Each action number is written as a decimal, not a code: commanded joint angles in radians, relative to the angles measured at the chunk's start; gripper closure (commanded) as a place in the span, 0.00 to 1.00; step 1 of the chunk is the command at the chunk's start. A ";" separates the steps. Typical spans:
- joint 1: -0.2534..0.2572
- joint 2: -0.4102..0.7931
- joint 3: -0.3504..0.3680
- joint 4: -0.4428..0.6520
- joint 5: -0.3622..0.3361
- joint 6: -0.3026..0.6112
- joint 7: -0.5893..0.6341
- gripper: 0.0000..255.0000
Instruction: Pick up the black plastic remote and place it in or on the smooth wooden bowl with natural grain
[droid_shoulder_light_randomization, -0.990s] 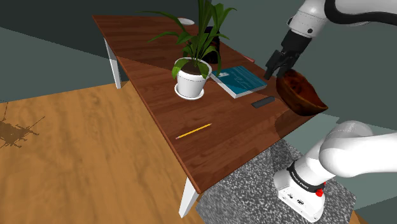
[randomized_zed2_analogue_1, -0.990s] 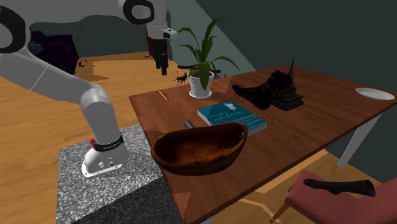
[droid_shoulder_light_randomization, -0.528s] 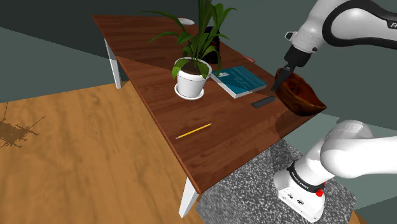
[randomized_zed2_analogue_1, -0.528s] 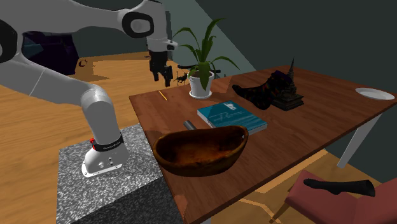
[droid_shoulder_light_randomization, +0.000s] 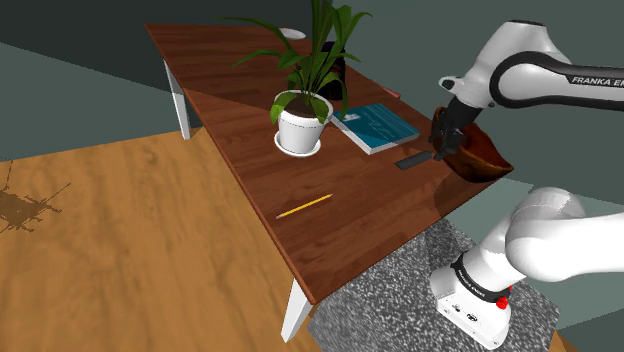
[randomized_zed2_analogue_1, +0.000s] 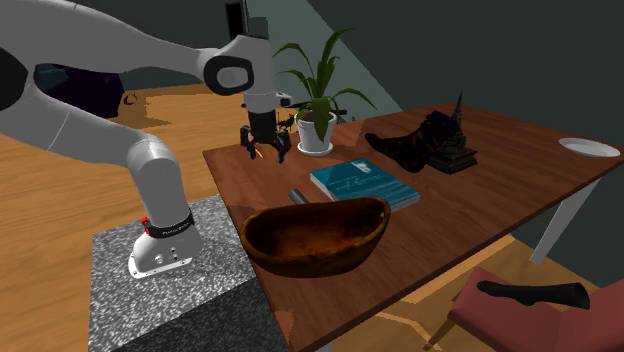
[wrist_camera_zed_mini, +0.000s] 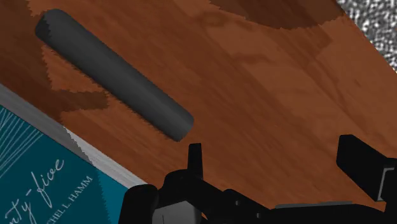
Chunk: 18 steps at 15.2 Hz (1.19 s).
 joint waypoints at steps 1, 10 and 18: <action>0.014 0.031 -0.074 -0.014 -0.062 0.061 -0.148 0.00; 0.210 0.333 -0.443 0.059 -0.200 0.392 -0.764 0.00; 0.275 0.457 -0.536 0.030 -0.177 0.548 -0.810 0.00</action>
